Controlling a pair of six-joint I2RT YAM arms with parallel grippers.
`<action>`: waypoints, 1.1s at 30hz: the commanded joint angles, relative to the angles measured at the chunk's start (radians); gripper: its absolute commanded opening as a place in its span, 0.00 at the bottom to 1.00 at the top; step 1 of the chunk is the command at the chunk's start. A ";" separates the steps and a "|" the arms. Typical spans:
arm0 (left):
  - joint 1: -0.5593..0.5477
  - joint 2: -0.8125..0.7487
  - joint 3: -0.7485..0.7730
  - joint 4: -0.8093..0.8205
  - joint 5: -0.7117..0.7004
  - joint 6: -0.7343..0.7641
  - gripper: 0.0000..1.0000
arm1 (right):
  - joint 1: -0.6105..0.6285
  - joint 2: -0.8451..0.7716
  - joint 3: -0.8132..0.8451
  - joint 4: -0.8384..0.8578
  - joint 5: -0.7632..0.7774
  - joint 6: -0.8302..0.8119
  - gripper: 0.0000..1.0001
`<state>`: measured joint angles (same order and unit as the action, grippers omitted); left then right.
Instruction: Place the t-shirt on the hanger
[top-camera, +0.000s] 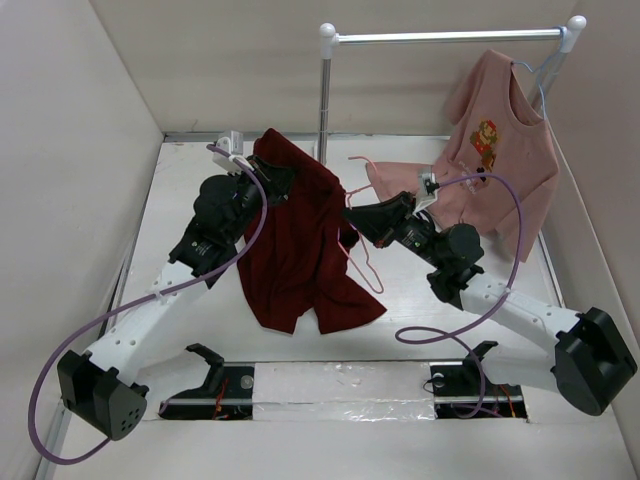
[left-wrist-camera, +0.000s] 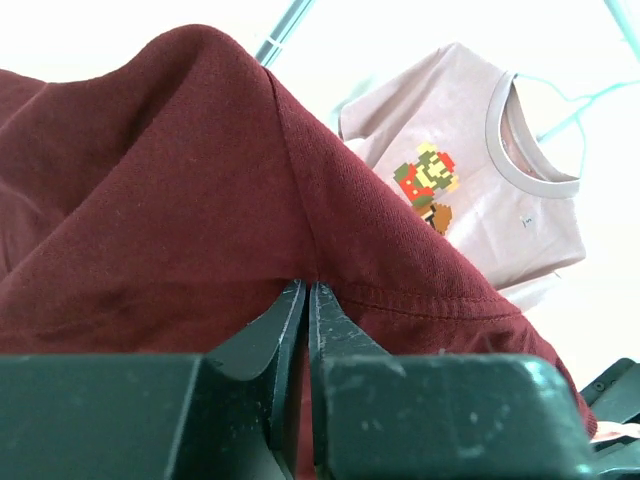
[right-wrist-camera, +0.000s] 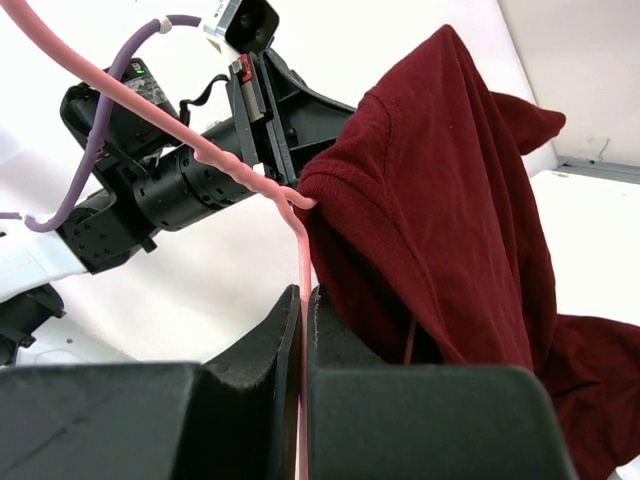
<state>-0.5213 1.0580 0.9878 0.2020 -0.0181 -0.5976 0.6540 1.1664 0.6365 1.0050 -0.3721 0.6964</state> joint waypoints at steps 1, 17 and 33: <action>0.001 -0.006 0.021 0.062 0.010 0.010 0.00 | -0.007 -0.004 0.032 0.132 -0.001 0.003 0.00; 0.001 0.079 0.365 -0.148 -0.031 0.163 0.00 | 0.047 -0.074 -0.020 0.003 -0.022 -0.095 0.00; -0.045 0.234 0.709 -0.509 0.247 0.322 0.00 | 0.075 -0.203 0.074 -0.074 0.064 -0.207 0.00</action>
<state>-0.5552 1.3193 1.6604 -0.2756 0.1474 -0.3145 0.7212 0.9642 0.6556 0.8223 -0.3744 0.5156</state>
